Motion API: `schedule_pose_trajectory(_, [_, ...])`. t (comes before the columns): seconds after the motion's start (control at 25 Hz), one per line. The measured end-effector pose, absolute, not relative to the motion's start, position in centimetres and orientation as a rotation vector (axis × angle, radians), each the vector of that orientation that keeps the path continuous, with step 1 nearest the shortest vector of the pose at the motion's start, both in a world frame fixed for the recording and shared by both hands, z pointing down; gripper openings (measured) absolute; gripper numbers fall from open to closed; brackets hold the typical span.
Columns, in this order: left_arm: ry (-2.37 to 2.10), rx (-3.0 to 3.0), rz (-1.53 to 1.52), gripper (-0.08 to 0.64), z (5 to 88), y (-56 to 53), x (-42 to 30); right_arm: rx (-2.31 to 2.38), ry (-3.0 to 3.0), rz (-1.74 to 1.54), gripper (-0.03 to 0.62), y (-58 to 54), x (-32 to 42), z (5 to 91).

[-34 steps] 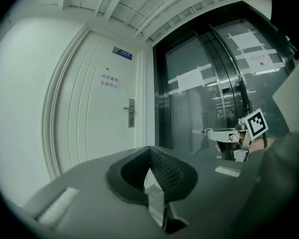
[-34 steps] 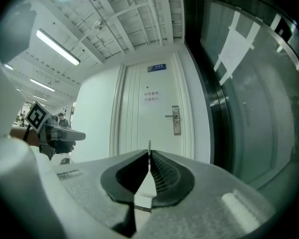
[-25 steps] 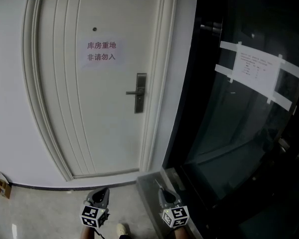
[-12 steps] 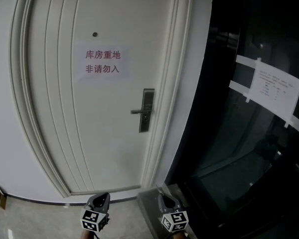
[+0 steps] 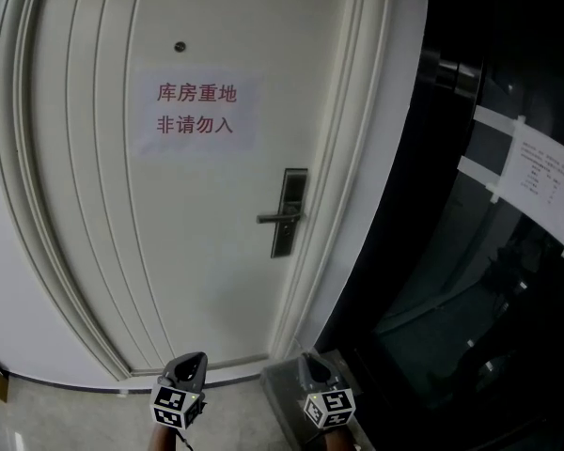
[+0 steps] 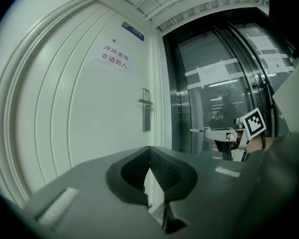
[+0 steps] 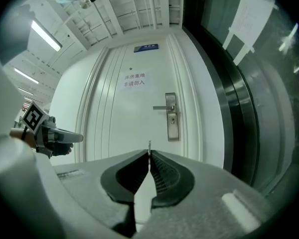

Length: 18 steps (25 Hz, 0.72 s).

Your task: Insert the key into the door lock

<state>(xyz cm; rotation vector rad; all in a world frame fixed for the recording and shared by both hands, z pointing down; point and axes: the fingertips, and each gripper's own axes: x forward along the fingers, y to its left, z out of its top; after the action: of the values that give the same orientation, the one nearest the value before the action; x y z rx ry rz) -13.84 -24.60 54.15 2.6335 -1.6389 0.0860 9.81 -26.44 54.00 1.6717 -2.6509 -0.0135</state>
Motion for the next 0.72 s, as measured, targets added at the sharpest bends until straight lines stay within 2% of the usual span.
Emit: schedule_pose_trajectory(0.72, [-1.628,2.620,0.095,0.003,55.0,-37.9,-13.6,1.666,-2.613,-0.125,0.009,-40.2,10.3,53.0])
